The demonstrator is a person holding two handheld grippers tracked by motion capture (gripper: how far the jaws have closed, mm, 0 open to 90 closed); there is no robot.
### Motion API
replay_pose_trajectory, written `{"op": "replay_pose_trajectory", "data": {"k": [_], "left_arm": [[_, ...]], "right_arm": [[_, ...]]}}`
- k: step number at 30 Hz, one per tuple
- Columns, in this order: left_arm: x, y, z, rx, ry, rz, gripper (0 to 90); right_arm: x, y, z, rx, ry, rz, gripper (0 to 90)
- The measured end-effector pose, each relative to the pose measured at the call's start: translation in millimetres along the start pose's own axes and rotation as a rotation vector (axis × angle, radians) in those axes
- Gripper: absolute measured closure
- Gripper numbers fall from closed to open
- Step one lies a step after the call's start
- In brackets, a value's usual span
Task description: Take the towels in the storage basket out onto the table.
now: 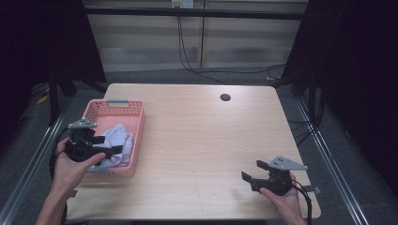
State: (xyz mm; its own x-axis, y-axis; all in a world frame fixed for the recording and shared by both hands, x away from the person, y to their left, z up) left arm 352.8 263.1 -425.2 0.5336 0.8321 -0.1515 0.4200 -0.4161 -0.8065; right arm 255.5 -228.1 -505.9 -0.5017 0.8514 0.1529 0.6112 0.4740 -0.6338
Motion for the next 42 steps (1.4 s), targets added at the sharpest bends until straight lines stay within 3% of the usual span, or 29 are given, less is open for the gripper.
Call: {"op": "replay_pose_trajectory", "data": {"k": [2, 4, 9, 12, 15, 17, 18, 21, 22, 24, 25, 27, 31, 33, 34, 37, 42], "left_arm": [[12.2, 3.8, -0.9, 0.027, -0.038, 0.003, 15.6], [17.5, 8.3, -1.3, 0.061, -0.022, -0.023, 16.0], [26.4, 13.5, -5.8, 0.087, -0.053, 0.011, 18.7], [26.6, 19.7, -5.8, 0.125, -0.034, -0.004, 18.4], [26.9, 31.1, -6.3, 0.184, -0.031, 0.022, 16.2], [25.8, 36.6, -8.1, 0.205, -0.017, 0.003, 16.4], [22.2, 39.8, -11.3, 0.186, -0.009, 0.009, 16.4], [21.7, 43.8, -14.6, 0.195, -0.009, 0.025, 17.2], [22.9, 46.1, -15.3, 0.197, -0.010, 0.011, 15.8], [26.9, 51.7, -12.2, 0.254, -0.002, -0.017, 16.1], [30.4, 56.6, -8.5, 0.293, -0.022, -0.011, 15.0], [32.4, 58.1, -7.1, 0.293, -0.025, -0.005, 13.9], [44.5, 60.6, -1.0, 0.321, -0.093, -0.004, 14.1], [50.2, 64.0, 4.2, 0.377, -0.134, -0.012, 6.0], [51.6, 66.2, 6.2, 0.391, -0.131, -0.025, 1.3], [51.5, 74.4, 11.3, 0.413, -0.153, 0.018, 0.0], [46.7, 84.8, 13.9, 0.456, -0.119, 0.016, 0.0]], "right_arm": [[1.2, 0.3, -0.1, 0.002, -0.006, -0.006, 20.3], [2.1, -0.3, -0.2, 0.000, -0.015, -0.007, 20.3], [1.5, 3.0, 1.4, 0.021, -0.009, -0.003, 20.1], [1.5, 4.5, 1.8, 0.029, -0.009, -0.005, 20.2], [2.0, 7.3, 1.8, 0.044, -0.010, -0.010, 20.2], [2.6, 8.7, 2.4, 0.054, -0.015, -0.010, 22.3], [3.1, 10.6, 4.9, 0.084, -0.025, -0.006, 23.6], [4.0, 11.3, 5.4, 0.088, -0.029, -0.008, 23.6], [4.1, 11.2, 5.2, 0.087, -0.031, -0.012, 23.6], [4.4, 10.0, 5.0, 0.083, -0.032, -0.015, 23.2], [4.6, 8.6, 4.9, 0.078, -0.029, -0.017, 23.0], [4.3, 8.3, 4.9, 0.076, -0.030, -0.017, 23.0], [2.9, 9.0, 3.8, 0.072, -0.010, -0.030, 24.5], [3.0, 10.2, 3.3, 0.073, -0.010, -0.035, 24.8], [3.0, 10.5, 3.3, 0.075, -0.012, -0.035, 25.0], [4.4, 10.7, 3.4, 0.079, -0.015, -0.039, 25.3], [5.5, 12.1, 2.8, 0.082, -0.022, -0.047, 25.6]]}}
Point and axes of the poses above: each handheld gripper's, and its own axes: y roughly forward along the jaws, z roughly out of its underside, x roughly to its left, the point moved 6 cm from there along y, roughly forward along the jaws, and after that the axes turned 8 degrees about x, right-handed, at the moved point
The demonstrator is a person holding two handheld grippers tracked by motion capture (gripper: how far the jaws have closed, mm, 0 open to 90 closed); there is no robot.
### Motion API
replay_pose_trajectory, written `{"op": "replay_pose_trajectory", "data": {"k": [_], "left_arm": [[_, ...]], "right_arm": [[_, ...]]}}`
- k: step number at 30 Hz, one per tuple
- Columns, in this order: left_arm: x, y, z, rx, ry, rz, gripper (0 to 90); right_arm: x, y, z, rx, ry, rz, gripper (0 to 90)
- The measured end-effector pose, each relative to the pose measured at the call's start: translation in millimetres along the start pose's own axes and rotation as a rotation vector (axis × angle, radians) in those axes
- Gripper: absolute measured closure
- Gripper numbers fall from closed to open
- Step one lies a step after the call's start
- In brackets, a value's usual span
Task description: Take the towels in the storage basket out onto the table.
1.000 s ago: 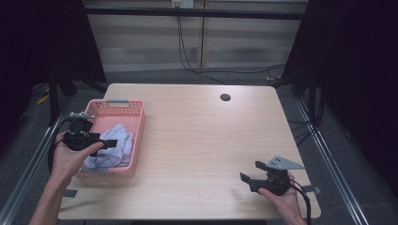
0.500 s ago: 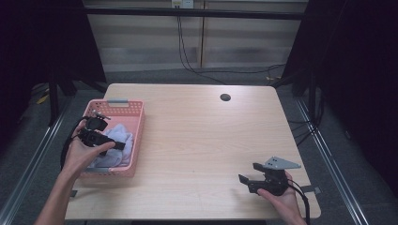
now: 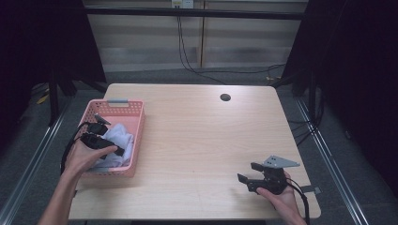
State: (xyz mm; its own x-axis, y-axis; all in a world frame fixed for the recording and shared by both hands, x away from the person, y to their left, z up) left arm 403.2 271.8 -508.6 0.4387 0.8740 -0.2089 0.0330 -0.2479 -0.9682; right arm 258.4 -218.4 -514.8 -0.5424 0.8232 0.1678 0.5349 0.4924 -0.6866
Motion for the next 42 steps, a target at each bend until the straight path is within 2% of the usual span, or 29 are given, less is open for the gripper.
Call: {"op": "replay_pose_trajectory", "data": {"k": [3, 6, 9, 14, 19, 27, 28, 30, 32, 35, 37, 38, 42], "left_arm": [[-2.7, 3.4, -2.1, 0.010, 0.009, -0.015, 0.0], [-6.6, 8.8, -3.9, 0.018, 0.035, -0.038, 0.0], [-6.2, 10.7, -4.9, 0.032, 0.023, -0.030, 0.0], [-8.7, 13.7, -5.4, 0.084, 0.045, -0.024, 1.7], [-11.3, 13.1, -5.1, 0.081, 0.061, 0.004, 12.3], [-18.3, 8.1, -5.9, 0.111, 0.062, -0.012, 29.9], [-18.4, 7.5, -5.7, 0.108, 0.067, -0.013, 34.6], [-18.1, 6.1, -4.8, 0.093, 0.061, -0.012, 35.9], [-18.0, 4.9, -3.2, 0.076, 0.058, -0.008, 41.5], [-17.1, 1.3, 0.3, 0.035, 0.074, -0.008, 45.6], [-13.7, -1.1, 3.7, -0.011, 0.059, 0.027, 49.8], [-13.7, -1.1, 3.7, -0.011, 0.059, 0.027, 51.0], [-10.6, -7.9, 8.4, -0.061, 0.049, 0.051, 56.1]], "right_arm": [[0.8, 0.5, 0.0, 0.003, -0.003, -0.001, 26.0], [2.3, 2.4, 0.2, 0.014, -0.022, -0.007, 26.9], [3.1, 3.9, -0.1, 0.020, -0.036, -0.003, 28.0], [4.6, 5.9, -1.5, 0.025, -0.053, -0.006, 28.3], [4.6, 6.4, -2.7, 0.025, -0.061, -0.003, 28.1], [3.7, 7.3, -2.2, 0.035, -0.071, 0.010, 28.4], [3.7, 7.0, -2.6, 0.032, -0.068, 0.012, 28.4], [3.5, 6.8, -2.7, 0.030, -0.069, 0.012, 28.4], [3.1, 6.7, -2.9, 0.030, -0.067, 0.015, 28.3], [3.2, 6.2, -3.5, 0.028, -0.064, 0.017, 28.1], [4.5, 3.7, -3.6, 0.019, -0.069, 0.022, 27.8], [4.5, 3.7, -3.6, 0.019, -0.069, 0.022, 27.8], [4.4, 4.1, -3.1, 0.023, -0.072, 0.025, 27.3]]}}
Point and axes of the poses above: each handheld gripper's, and its own axes: y roughly forward along the jaws, z roughly out of its underside, x roughly to its left, the point moved 6 cm from there along y, roughly forward along the jaws, and after that the axes turned 8 degrees about x, right-handed, at the moved point
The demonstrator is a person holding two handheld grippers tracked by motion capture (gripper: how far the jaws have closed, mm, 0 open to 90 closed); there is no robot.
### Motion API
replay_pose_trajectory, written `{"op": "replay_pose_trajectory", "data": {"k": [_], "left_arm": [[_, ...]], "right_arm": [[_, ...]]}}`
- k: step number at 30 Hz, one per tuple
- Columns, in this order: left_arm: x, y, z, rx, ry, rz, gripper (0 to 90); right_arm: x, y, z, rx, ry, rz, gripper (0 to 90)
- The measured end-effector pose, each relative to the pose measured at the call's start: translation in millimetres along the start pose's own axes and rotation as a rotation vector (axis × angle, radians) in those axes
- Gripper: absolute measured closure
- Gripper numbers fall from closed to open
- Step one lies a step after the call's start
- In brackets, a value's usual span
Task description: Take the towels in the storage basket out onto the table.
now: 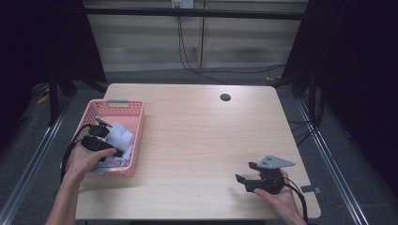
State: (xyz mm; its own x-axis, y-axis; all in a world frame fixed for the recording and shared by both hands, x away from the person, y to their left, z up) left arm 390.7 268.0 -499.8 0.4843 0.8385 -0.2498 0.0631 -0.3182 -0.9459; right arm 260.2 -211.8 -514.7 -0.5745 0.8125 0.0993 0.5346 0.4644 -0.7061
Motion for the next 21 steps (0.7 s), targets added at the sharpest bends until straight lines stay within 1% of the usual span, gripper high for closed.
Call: {"op": "replay_pose_trajectory", "data": {"k": [1, 2, 4, 5, 6, 7, 8, 9, 10, 11, 12, 13, 14, 15, 16, 17, 18, 19, 20, 21], "left_arm": [[1.3, -2.2, 0.9, -0.001, 0.016, -0.003, 57.7], [0.6, -3.2, 1.3, -0.005, 0.013, -0.001, 59.7], [0.8, -6.4, 1.8, -0.016, 0.025, -0.005, 60.9], [0.3, -8.5, 2.0, -0.029, 0.021, -0.007, 61.8], [0.4, -10.3, 2.6, -0.032, 0.030, -0.009, 62.7], [1.2, -13.6, 3.2, -0.055, 0.032, -0.009, 64.3], [1.2, -13.6, 3.2, -0.055, 0.032, -0.009, 65.4], [1.5, -15.7, 4.0, -0.066, 0.028, -0.002, 65.4], [2.8, -18.2, 4.1, -0.087, 0.028, -0.009, 66.8], [2.7, -20.9, 4.7, -0.103, 0.011, 0.003, 67.7], [4.2, -24.2, 5.2, -0.114, 0.015, 0.009, 68.1], [4.9, -27.3, 5.5, -0.133, 0.006, 0.008, 68.2], [6.5, -30.7, 6.2, -0.138, 0.014, 0.010, 68.3], [6.8, -34.1, 5.7, -0.170, 0.001, 0.010, 68.4], [7.0, -37.6, 6.3, -0.182, 0.000, 0.020, 68.4], [7.5, -41.1, 6.7, -0.198, 0.002, 0.020, 68.4], [7.2, -44.5, 6.4, -0.230, -0.012, 0.021, 68.5], [6.4, -47.8, 7.1, -0.235, -0.004, 0.033, 68.5], [6.5, -50.5, 7.0, -0.250, -0.001, 0.022, 68.5], [5.2, -54.5, 6.6, -0.273, -0.006, 0.022, 68.4]], "right_arm": [[-0.2, 0.2, 0.0, 0.001, 0.005, 0.001, 27.1], [-0.6, 0.7, 0.1, 0.004, 0.005, -0.001, 27.0], [-0.9, 0.6, 0.1, 0.003, 0.006, 0.002, 27.0], [-0.9, 0.5, 0.1, 0.004, 0.008, 0.003, 27.0], [-1.0, 0.3, 0.2, 0.002, 0.005, 0.005, 26.9], [-0.2, -0.7, 0.7, 0.001, 0.007, 0.003, 26.8], [-0.2, -0.7, 0.7, 0.001, 0.007, 0.003, 26.8], [-0.1, -1.1, 0.9, 0.001, 0.008, 0.004, 26.8], [-0.2, -1.4, 1.3, 0.002, 0.007, 0.006, 26.8], [-0.2, -1.7, 1.2, -0.002, 0.011, 0.006, 26.8], [-0.4, -2.0, 1.1, -0.004, 0.012, 0.006, 26.8], [-0.7, -2.1, 1.4, -0.003, 0.012, 0.006, 26.8], [-1.2, -1.9, 1.5, -0.003, 0.010, 0.005, 26.8], [-1.4, -1.8, 1.6, -0.003, 0.010, 0.005, 26.6], [-1.5, -1.8, 1.5, -0.003, 0.010, 0.002, 26.6], [-1.5, -1.7, 1.4, -0.004, 0.011, 0.002, 26.6], [-1.6, -1.7, 1.4, -0.004, 0.010, 0.002, 26.6], [-1.6, -1.6, 1.4, -0.004, 0.011, 0.002, 26.5], [-1.5, -1.5, 1.3, -0.003, 0.013, 0.002, 26.5], [-1.5, -1.6, 1.4, -0.002, 0.016, 0.003, 26.5]]}}
Point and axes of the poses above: each handheld gripper's, and its own axes: y roughly forward along the jaws, z roughly out of its underside, x roughly to its left, the point moved 6 cm from there along y, roughly forward along the jaws, and after that the axes turned 8 degrees about x, right-handed, at the moved point
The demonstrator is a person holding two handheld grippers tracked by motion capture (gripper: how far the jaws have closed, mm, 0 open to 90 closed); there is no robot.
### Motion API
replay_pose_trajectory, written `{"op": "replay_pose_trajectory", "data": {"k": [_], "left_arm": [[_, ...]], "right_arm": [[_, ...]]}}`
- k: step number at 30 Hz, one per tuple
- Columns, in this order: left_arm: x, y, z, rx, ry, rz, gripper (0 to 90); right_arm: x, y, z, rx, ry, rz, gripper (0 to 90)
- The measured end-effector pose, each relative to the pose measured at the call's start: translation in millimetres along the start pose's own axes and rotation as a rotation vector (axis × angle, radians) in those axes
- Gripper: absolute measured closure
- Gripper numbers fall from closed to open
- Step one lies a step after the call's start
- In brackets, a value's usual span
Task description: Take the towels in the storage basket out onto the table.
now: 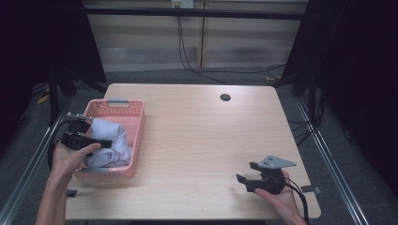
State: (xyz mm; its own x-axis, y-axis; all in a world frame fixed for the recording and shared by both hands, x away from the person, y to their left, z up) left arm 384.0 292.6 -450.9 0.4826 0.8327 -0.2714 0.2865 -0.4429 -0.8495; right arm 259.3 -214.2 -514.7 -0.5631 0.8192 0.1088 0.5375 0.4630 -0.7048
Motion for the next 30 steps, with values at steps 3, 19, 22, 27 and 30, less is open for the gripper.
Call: {"op": "replay_pose_trajectory", "data": {"k": [3, 19, 22, 27, 30], "left_arm": [[-2.3, -8.4, -2.7, -0.020, 0.020, 0.001, 68.4], [-17.0, -46.4, -21.4, -0.182, 0.050, -0.025, 68.0], [-17.3, -54.5, -23.1, -0.222, 0.051, -0.029, 68.0], [-18.0, -63.9, -23.9, -0.270, 0.066, -0.035, 68.0], [-18.7, -68.7, -24.0, -0.302, 0.066, -0.031, 68.0]], "right_arm": [[0.0, -0.1, -0.4, -0.003, -0.001, -0.002, 26.5], [0.3, 0.1, 0.0, -0.002, -0.006, -0.005, 26.4], [0.7, -0.2, 0.1, -0.001, -0.003, -0.005, 26.4], [0.7, -0.1, 0.2, 0.000, -0.004, -0.004, 26.4], [0.7, 0.0, 0.2, 0.000, -0.004, -0.004, 26.4]]}}
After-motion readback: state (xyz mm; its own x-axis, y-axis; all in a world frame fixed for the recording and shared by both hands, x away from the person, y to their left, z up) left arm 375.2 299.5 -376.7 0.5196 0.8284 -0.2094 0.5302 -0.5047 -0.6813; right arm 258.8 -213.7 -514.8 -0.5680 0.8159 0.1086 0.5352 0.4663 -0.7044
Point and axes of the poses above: each handheld gripper's, and its own axes: y roughly forward along the jaws, z roughly out of its underside, x roughly to its left, the point moved 6 cm from there along y, roughly forward along the jaws, and after that the axes turned 8 degrees about x, right-handed, at the moved point
